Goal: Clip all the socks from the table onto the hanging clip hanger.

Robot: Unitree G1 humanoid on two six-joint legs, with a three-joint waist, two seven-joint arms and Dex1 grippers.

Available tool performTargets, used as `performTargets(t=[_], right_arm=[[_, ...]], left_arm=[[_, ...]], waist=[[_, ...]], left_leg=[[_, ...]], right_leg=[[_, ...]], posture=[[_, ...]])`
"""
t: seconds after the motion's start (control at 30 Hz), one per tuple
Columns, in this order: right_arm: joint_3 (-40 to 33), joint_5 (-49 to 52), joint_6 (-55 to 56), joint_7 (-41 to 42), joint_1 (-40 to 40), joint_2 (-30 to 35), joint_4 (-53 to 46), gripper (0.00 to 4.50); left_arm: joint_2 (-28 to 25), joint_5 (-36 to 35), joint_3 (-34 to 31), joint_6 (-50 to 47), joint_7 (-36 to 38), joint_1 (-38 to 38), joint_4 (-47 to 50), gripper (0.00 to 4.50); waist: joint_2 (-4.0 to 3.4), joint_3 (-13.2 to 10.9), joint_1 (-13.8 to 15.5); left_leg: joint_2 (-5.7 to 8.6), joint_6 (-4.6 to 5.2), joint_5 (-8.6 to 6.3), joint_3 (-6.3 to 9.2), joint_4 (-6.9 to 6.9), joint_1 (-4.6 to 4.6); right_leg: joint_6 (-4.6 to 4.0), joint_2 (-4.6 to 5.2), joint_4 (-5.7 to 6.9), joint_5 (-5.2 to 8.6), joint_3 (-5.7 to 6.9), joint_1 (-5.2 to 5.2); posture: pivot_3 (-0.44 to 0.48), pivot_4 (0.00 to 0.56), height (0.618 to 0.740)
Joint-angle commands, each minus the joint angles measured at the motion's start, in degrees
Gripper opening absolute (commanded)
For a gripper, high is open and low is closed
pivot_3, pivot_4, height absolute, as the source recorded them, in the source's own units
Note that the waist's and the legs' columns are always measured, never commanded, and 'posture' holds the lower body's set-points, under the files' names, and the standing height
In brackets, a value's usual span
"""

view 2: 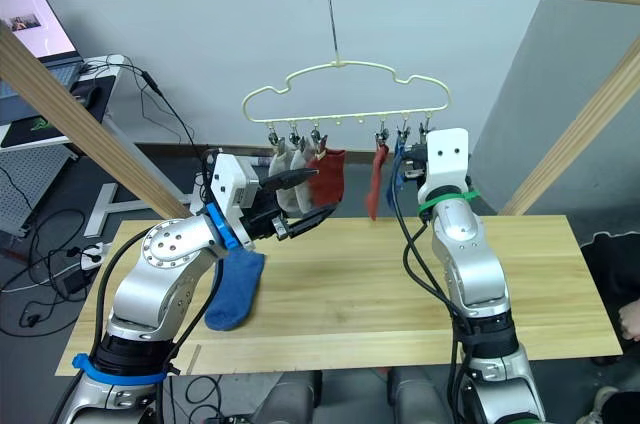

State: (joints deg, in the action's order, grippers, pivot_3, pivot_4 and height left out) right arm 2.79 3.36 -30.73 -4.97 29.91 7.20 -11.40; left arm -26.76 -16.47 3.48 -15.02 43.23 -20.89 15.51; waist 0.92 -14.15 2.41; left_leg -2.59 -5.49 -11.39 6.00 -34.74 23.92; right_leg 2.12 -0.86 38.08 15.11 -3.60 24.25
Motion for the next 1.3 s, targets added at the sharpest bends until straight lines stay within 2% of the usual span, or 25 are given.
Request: performTargets(t=[0.03,0.4,0.7,1.3], right_arm=[[-1.6,-0.9,2.1,0.1,2.3,-0.3,1.0,1.51],[-2.1,-1.8,4.2,1.2,5.1,-0.3,4.9,1.51],[-2.5,-2.8,5.3,1.4,5.9,-0.6,6.2,1.51],[-2.3,-3.8,6.8,1.4,7.0,-0.9,7.7,1.51]], left_arm=[[-0.3,-1.2,-1.0,0.0,-0.1,-1.1,2.8,3.41],[0.2,-1.7,-0.8,0.2,0.0,-3.9,2.3,3.41],[1.5,-5.3,-0.8,-2.1,-0.3,-7.3,4.0,3.41],[2.0,-5.6,-0.5,-2.5,-0.6,-8.1,4.6,3.41]], waist=[[0.0,0.0,0.4],[0.0,0.0,1.0],[0.0,0.0,1.0],[-0.01,0.0,1.0]], left_leg=[[0.0,0.0,0.0,0.0,0.0,0.0],[0.0,0.0,0.0,-0.02,0.0,0.0],[0.0,0.0,0.0,-0.03,0.0,0.01],[0.0,0.0,0.0,-0.03,0.0,0.0]], right_leg=[[0.0,0.0,0.0,0.0,0.0,0.0],[0.0,0.0,-0.01,0.0,0.0,0.0],[-0.01,0.0,0.0,0.0,-0.01,0.0],[-0.01,0.0,0.01,-0.01,-0.01,0.0]], posture=[[0.301,0.232,0.74],[0.301,0.243,0.74],[0.298,0.247,0.74],[0.299,0.253,0.74]])
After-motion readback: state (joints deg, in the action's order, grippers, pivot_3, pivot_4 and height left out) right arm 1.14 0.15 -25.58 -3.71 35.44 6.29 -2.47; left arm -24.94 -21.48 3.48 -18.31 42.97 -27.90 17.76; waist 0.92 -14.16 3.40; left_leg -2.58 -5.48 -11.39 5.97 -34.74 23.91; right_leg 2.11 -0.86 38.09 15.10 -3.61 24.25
